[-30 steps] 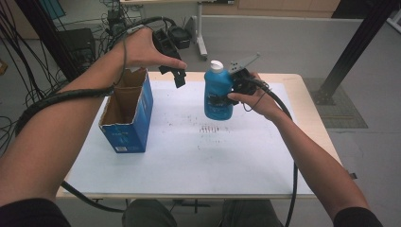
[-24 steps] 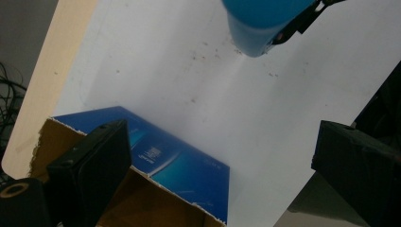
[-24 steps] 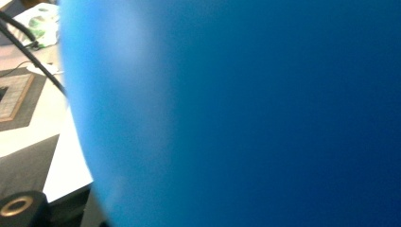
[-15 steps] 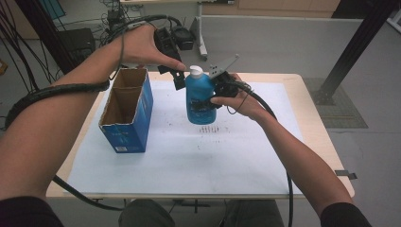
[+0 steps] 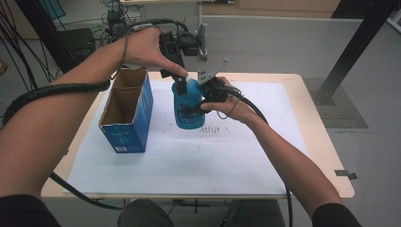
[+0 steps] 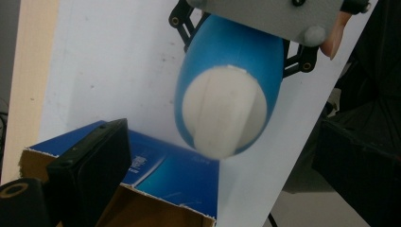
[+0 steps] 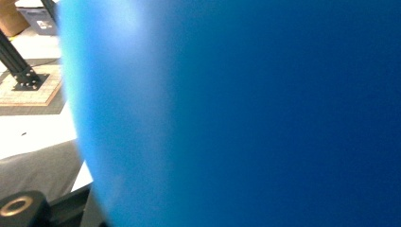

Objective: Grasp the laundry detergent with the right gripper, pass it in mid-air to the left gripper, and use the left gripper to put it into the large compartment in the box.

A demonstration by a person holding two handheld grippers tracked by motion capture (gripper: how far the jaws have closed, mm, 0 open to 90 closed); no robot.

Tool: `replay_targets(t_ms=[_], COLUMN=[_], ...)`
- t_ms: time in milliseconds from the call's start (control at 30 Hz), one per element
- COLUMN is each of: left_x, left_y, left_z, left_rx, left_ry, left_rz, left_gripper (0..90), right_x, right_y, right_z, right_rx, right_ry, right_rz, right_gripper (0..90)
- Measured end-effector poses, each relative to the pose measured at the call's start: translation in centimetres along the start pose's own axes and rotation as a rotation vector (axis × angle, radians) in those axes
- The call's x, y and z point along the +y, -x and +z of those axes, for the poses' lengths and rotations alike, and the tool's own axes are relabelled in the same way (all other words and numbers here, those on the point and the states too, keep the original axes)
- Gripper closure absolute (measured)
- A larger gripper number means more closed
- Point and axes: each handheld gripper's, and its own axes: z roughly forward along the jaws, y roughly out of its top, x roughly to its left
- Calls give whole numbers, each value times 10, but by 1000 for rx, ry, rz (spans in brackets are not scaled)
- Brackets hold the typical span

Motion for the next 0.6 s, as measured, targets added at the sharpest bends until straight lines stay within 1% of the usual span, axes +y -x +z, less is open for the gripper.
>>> replay_targets(t_ms=[133, 233, 433, 600], left_x=[3, 5, 6, 8], left_y=[1, 1, 3, 4], left_z=[6, 9, 15, 18], left_rx=[-14, -22, -37, -42], left_ry=[-10, -11, -16, -8], left_rz=[19, 33, 47, 57], left_gripper=[57, 57, 56, 56], right_x=[1, 2, 3, 4], right_y=[-5, -7, -9, -12], right_z=[4, 4, 4, 4], right_rx=[18, 21, 21, 27], right_ry=[0, 3, 12, 13], right_rz=[-8, -14, -25, -35], right_gripper=[442, 442, 442, 442])
